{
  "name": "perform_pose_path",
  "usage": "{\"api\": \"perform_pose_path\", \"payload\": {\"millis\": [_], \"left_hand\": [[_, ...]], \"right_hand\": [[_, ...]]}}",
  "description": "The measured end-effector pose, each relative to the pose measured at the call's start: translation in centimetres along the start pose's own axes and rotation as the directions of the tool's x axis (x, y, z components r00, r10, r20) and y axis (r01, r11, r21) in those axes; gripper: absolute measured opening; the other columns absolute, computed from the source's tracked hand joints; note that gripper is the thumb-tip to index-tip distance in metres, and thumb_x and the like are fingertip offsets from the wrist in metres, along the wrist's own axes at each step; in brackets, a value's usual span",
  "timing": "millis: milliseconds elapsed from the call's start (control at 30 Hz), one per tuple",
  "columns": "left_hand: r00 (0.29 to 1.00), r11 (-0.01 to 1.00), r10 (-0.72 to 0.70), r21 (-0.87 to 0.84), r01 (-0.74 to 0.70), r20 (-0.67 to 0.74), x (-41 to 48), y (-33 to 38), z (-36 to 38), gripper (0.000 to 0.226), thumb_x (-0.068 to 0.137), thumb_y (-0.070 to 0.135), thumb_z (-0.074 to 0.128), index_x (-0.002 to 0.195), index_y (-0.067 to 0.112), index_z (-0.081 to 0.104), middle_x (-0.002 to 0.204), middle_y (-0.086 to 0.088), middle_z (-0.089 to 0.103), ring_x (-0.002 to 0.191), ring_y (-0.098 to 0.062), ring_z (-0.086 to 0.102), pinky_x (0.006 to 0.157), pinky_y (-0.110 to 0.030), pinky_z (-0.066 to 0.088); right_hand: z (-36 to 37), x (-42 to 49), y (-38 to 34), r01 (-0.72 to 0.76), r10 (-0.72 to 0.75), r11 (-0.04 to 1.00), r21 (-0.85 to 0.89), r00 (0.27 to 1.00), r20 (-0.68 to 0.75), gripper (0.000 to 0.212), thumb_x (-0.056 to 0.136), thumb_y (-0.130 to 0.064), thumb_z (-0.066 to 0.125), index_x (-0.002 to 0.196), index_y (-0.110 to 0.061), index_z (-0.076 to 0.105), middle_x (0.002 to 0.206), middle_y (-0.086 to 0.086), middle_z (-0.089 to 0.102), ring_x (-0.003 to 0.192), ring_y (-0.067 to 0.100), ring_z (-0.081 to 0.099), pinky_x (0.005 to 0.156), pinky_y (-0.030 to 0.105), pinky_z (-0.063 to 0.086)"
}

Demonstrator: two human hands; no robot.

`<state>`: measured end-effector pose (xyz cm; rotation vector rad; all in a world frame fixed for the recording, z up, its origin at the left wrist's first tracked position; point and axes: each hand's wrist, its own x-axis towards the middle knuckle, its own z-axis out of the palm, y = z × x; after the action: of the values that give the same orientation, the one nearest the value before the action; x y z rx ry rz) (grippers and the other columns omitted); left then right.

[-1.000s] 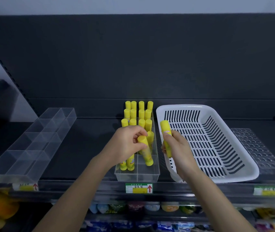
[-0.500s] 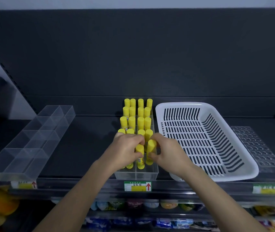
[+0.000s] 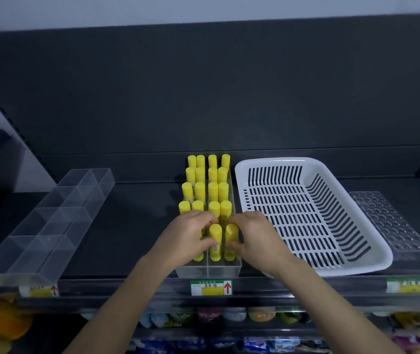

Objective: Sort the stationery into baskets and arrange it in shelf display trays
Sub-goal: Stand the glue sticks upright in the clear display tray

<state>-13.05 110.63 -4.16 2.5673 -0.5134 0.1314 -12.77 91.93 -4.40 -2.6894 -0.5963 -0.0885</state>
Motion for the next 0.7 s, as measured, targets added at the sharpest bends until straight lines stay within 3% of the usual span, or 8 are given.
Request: {"api": "perform_pose_path", "payload": {"millis": [267, 433, 600, 700], "left_hand": [[0.988, 0.999, -0.042, -0.017, 0.040, -0.151, -0.9, -0.1, -0.8, 0.029, 0.089, 0.037, 0.063, 0.112, 0.021, 0.065, 0.104, 0.018, 0.053, 0.101, -0.001, 0.046, 0.082, -0.009, 0.031], [0.969, 0.999, -0.036, -0.011, 0.034, -0.243, -1.0, 0.4, -1.2, 0.030, 0.088, 0.036, 0.064, 0.112, 0.018, 0.065, 0.110, 0.014, 0.054, 0.106, -0.003, 0.045, 0.088, -0.019, 0.032], [0.958, 0.998, 0.008, -0.065, -0.028, -0.287, 0.7, 2.3, -1.6, 0.031, 0.086, 0.029, 0.068, 0.114, 0.015, 0.066, 0.112, 0.010, 0.056, 0.109, -0.005, 0.048, 0.091, -0.012, 0.031], [0.958, 0.994, -0.009, -0.106, -0.023, -0.285, 1.5, 3.1, -1.5, 0.030, 0.087, 0.028, 0.068, 0.114, 0.015, 0.066, 0.111, 0.012, 0.054, 0.111, -0.007, 0.050, 0.093, -0.018, 0.036]], "right_hand": [[-0.4, -0.3, -0.1, 0.003, 0.001, 0.995, 0.098, 0.999, -0.043, 0.044, 0.084, -0.026, 0.066, 0.125, -0.017, 0.053, 0.117, 0.004, 0.057, 0.114, 0.022, 0.046, 0.095, 0.033, 0.041], [-0.6, -0.2, -0.1, 0.020, -0.016, 0.995, 0.100, 0.999, -0.040, 0.040, 0.085, -0.027, 0.066, 0.123, -0.017, 0.055, 0.116, 0.004, 0.057, 0.112, 0.022, 0.047, 0.092, 0.032, 0.043], [-1.9, 0.1, 1.0, 0.010, 0.004, 0.992, 0.129, 0.994, -0.106, 0.045, 0.088, -0.037, 0.063, 0.127, -0.015, 0.054, 0.119, 0.005, 0.059, 0.114, 0.020, 0.050, 0.092, 0.026, 0.041], [-3.1, 0.0, 1.9, 0.007, 0.009, 0.986, 0.165, 0.995, -0.097, 0.045, 0.089, -0.039, 0.060, 0.128, -0.016, 0.055, 0.123, 0.003, 0.058, 0.116, 0.017, 0.051, 0.095, 0.025, 0.041]]}}
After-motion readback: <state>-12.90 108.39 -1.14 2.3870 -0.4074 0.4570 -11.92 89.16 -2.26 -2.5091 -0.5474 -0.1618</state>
